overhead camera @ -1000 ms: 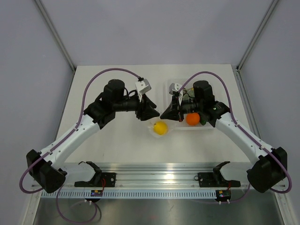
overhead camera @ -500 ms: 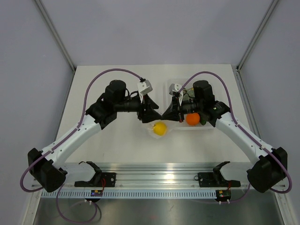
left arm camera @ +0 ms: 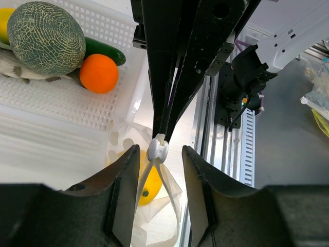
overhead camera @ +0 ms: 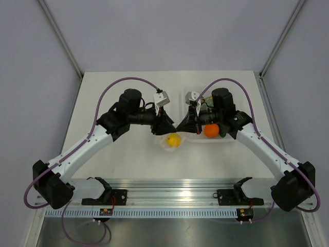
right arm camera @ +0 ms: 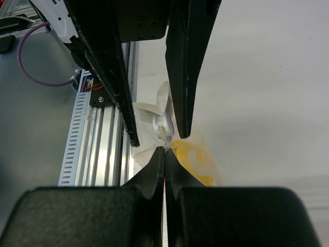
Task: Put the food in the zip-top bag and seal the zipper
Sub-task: Zip the zipper food storage bag at the center of the board.
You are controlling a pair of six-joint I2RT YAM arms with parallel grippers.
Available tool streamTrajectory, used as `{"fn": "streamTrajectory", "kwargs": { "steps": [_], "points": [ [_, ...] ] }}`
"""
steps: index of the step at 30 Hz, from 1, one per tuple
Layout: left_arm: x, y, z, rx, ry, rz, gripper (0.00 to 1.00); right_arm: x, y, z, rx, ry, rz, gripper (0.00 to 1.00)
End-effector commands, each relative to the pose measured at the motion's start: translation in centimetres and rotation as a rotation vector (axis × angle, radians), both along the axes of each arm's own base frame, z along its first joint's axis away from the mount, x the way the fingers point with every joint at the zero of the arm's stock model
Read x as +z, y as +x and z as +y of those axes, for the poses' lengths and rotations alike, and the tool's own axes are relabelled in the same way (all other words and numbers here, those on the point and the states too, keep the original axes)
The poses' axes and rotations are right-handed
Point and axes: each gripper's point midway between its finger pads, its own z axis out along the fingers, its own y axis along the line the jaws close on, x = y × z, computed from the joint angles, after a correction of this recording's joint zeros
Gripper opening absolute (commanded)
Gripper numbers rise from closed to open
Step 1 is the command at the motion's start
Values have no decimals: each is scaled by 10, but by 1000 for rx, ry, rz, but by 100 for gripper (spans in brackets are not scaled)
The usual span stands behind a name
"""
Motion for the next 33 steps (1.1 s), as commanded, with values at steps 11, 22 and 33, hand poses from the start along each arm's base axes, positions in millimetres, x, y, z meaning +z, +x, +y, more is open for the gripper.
{"fn": "streamTrajectory", "kwargs": {
  "steps": [11,22,33],
  "points": [
    [13,-5,-4,-35,-40,-37,40,15,-4,6,47,36,-30,0],
    [4,-10,-5,-68,-14,8,0,18,-4,6,43,42,-38,0],
    [-5,-16,-6,-122,15,36,0,23,0,5,26,31,-55,35]
  ]
}}
